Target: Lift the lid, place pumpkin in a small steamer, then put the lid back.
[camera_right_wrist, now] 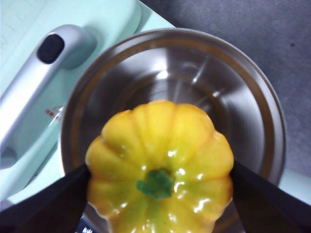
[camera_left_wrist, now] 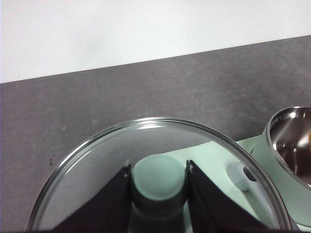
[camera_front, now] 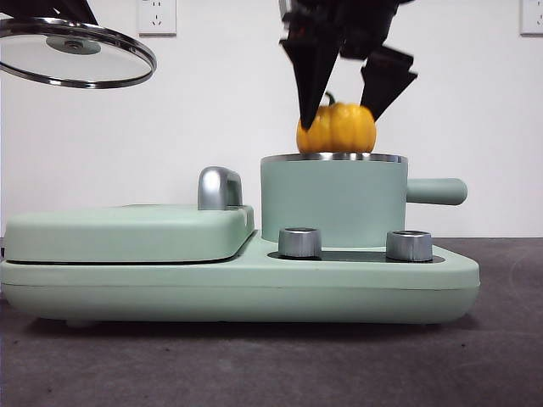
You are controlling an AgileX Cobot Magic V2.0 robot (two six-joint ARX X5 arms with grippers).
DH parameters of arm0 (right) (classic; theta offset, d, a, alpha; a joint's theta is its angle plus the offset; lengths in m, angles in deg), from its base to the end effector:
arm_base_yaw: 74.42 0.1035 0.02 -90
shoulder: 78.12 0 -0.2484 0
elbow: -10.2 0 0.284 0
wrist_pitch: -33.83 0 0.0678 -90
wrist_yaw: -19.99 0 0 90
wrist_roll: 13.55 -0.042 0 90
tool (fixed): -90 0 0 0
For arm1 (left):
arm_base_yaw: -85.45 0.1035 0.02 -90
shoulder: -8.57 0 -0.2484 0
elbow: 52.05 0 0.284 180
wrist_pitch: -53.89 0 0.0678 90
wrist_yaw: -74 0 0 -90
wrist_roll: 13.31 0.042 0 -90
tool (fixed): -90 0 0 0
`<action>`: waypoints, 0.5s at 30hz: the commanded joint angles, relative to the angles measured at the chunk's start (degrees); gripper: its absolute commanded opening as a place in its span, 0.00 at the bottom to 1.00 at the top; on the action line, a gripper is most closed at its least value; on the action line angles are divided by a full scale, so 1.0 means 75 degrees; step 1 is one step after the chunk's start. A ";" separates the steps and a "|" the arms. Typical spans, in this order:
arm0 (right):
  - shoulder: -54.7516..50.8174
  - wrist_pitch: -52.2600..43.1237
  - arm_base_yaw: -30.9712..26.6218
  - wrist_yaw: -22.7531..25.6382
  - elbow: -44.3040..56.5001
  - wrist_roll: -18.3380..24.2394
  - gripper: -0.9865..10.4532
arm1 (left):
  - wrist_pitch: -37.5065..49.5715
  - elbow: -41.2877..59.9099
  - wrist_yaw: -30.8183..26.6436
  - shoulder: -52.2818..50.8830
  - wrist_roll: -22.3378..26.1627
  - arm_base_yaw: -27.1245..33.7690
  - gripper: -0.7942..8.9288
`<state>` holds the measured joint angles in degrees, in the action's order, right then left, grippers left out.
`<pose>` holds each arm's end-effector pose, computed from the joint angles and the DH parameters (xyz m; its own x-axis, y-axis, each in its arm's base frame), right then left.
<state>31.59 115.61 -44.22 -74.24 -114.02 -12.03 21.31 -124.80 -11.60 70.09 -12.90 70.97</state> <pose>0.3624 0.2145 0.3073 0.2959 0.2576 -0.9198 -0.5472 0.8350 0.0578 0.2725 -0.0737 0.3372 0.8799 -0.3065 -0.3630 0.3210 0.9468 -0.0213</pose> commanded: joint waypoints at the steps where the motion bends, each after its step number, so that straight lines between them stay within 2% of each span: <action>1: 0.0332 -0.0085 0.0041 0.0029 -0.0210 0.0248 0.41 | 0.0192 -0.0102 0.0015 0.0047 0.0052 -0.0020 0.09; 15: 0.1384 -0.0437 0.0041 0.0023 -0.0207 0.0493 0.41 | 0.0090 -0.0102 0.0015 0.0047 0.0052 -0.0020 0.09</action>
<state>40.29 112.72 -44.22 -74.24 -114.04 -8.86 20.41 -124.80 -11.60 70.11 -12.90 70.97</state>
